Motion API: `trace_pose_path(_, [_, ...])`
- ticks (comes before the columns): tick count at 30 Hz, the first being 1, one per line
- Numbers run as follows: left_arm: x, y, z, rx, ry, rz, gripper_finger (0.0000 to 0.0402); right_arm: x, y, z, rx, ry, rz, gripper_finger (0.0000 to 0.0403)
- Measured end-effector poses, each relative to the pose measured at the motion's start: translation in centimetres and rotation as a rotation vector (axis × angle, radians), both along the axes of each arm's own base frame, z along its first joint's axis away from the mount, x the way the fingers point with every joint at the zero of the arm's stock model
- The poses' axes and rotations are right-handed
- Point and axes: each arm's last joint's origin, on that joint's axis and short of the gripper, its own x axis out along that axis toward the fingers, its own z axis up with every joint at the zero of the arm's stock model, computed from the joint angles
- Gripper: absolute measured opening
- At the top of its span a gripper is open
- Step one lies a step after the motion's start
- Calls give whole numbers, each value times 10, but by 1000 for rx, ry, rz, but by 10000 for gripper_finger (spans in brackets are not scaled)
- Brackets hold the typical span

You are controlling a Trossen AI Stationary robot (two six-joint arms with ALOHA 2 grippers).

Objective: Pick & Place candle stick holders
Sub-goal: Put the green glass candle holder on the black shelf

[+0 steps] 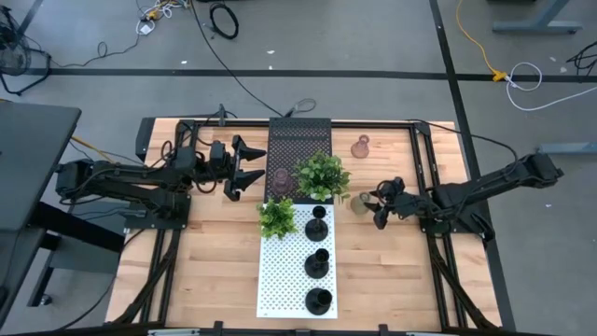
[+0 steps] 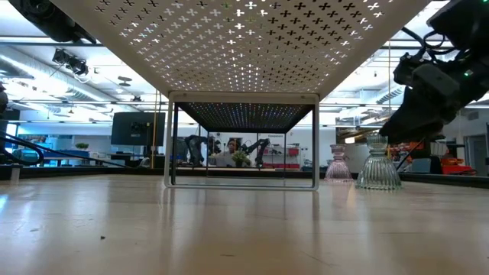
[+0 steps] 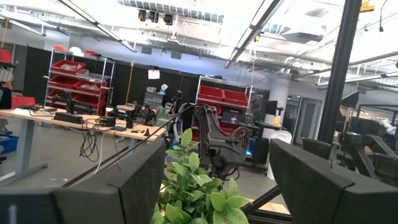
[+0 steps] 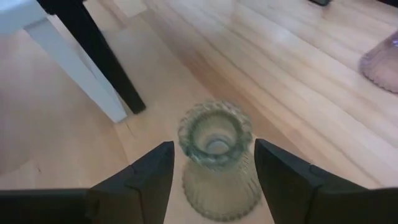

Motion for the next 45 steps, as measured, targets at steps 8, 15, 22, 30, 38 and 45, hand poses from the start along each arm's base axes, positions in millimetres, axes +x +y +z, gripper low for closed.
trace_pose_path(8, [0,0,0,0,0,0,288,12,1,-11,9,45,11,220])
trace_pose_path(15, [0,0,0,0,0,0,288,25,1,-14,-34,11,34,220])
trace_pose_path(22, [0,0,0,0,0,0,288,29,-1,-25,-64,57,-31,193])
trace_pose_path(30, [0,0,0,0,0,0,288,37,0,-27,-74,22,-38,70])
trace_pose_path(38, [0,0,0,0,1,0,288,37,1,-26,-68,16,-32,68])
trace_pose_path(45, [0,0,0,-1,1,-1,288,35,2,-17,-18,-8,5,65])
